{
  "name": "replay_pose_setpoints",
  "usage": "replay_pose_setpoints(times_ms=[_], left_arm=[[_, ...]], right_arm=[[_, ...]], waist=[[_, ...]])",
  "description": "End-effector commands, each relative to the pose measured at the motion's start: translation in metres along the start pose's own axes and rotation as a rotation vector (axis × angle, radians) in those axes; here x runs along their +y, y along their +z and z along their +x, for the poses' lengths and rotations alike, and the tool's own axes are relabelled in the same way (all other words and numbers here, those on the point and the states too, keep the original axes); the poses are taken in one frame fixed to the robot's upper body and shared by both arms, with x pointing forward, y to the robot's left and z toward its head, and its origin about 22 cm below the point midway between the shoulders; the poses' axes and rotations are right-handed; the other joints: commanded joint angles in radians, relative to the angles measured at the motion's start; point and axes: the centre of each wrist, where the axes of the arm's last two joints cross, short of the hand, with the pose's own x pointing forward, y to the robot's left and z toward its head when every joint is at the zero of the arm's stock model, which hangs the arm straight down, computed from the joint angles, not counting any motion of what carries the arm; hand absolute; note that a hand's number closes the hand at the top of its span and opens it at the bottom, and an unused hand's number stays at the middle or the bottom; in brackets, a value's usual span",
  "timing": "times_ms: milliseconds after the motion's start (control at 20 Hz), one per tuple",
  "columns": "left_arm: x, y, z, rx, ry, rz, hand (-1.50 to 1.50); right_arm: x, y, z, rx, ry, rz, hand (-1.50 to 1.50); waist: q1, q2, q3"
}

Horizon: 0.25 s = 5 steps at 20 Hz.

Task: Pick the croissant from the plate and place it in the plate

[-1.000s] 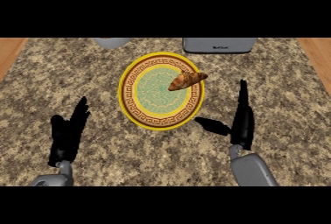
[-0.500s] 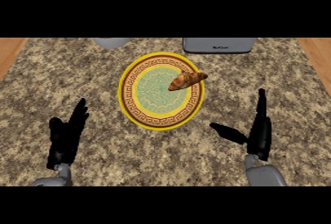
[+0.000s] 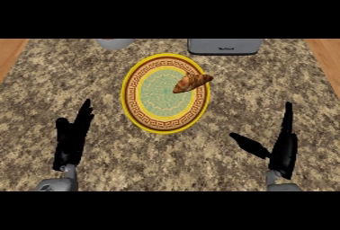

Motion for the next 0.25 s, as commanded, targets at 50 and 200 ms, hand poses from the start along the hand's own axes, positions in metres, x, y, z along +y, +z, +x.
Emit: replay_pose_setpoints(times_ms=[50, 200], left_arm=[[0.006, 0.000, -0.002, 0.012, 0.009, -0.005, 0.00], [-0.002, -0.004, 0.014, 0.000, -0.012, -0.006, 0.00]], right_arm=[[-0.007, 0.006, -0.002, 0.023, 0.022, -0.023, -1.50], [-0.009, 0.001, 0.002, 0.040, 0.054, -0.038, -1.50]], waist=[[0.001, 0.000, 0.000], [0.000, 0.000, 0.000]])
